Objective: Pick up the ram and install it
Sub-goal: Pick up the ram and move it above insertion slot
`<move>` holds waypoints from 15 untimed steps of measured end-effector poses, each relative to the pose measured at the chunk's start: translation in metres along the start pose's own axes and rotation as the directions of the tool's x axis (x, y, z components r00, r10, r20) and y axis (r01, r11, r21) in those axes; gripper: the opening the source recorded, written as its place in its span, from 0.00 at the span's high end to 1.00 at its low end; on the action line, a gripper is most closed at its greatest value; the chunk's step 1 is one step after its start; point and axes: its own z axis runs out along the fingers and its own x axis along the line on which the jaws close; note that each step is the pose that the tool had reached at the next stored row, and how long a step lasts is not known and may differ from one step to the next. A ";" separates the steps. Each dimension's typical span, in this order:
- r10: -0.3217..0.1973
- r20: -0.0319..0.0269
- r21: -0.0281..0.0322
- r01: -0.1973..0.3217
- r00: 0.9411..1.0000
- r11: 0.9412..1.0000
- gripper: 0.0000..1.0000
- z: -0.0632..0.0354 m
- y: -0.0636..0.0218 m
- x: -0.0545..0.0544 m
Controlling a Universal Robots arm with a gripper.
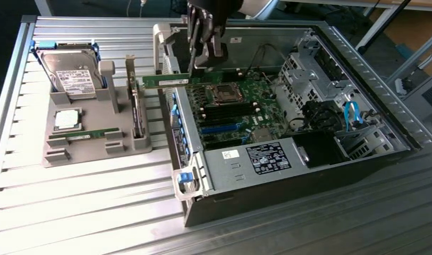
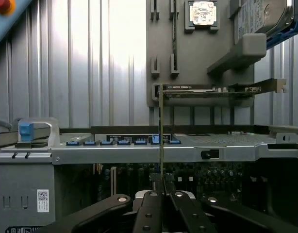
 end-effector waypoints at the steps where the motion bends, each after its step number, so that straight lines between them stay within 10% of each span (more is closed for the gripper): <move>1: 0.000 0.000 0.000 0.000 1.000 1.000 0.88 -0.0002 -0.0042 0.000; 15: 0.000 0.000 0.000 0.000 1.000 1.000 0.88 -0.0023 -0.0546 0.000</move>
